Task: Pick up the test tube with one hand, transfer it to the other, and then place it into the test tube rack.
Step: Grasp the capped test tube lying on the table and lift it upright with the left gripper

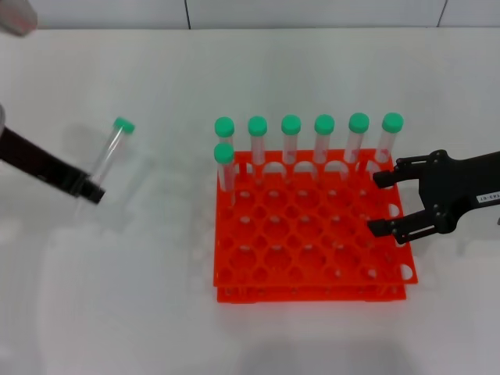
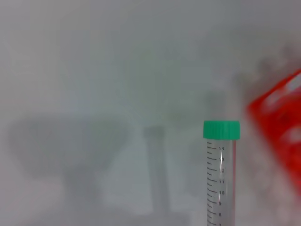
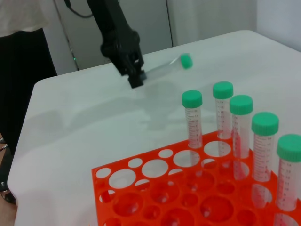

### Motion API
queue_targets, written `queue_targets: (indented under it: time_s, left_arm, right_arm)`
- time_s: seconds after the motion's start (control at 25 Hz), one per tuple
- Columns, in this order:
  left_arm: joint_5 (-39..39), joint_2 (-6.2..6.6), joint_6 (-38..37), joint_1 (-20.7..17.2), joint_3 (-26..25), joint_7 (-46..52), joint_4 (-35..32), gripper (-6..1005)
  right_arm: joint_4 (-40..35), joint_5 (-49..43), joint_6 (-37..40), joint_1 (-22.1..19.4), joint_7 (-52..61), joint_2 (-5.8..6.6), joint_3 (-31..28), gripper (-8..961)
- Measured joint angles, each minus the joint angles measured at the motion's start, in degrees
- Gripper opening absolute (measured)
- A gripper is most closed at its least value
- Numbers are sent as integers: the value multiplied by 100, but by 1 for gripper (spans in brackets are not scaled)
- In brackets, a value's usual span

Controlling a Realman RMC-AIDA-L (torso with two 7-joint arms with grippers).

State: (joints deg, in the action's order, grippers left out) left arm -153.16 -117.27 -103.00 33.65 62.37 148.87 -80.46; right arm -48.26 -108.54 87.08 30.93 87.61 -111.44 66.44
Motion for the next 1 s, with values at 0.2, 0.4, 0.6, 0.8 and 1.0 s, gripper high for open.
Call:
queue_targets:
  time_s: [0.2, 0.4, 0.6, 0.8, 1.0]
  left_arm:
    - [856, -39, 413, -244, -115, -354, -326, 193]
    - [1717, -152, 1250, -545, -226, -926, -500, 195]
    - [3274, -185, 2152, -943, -225, -2174, -382, 197]
    - [4561, -135, 2354, -781, -229, -3037, 655, 200]
    - [5078, -22, 2184, -214, -230, -3700, 2021, 202]
  right_arm:
    - [0, 0, -13, -7, -17, -18, 0, 761]
    - [1, 0, -16, -9, -8, -25, -5, 758]
    - [1, 44, -17, -20, -9, -31, -20, 755]
    - [1, 58, -116, -19, -26, -73, -27, 753]
    - [1, 64, -234, -18, -97, -117, -28, 750]
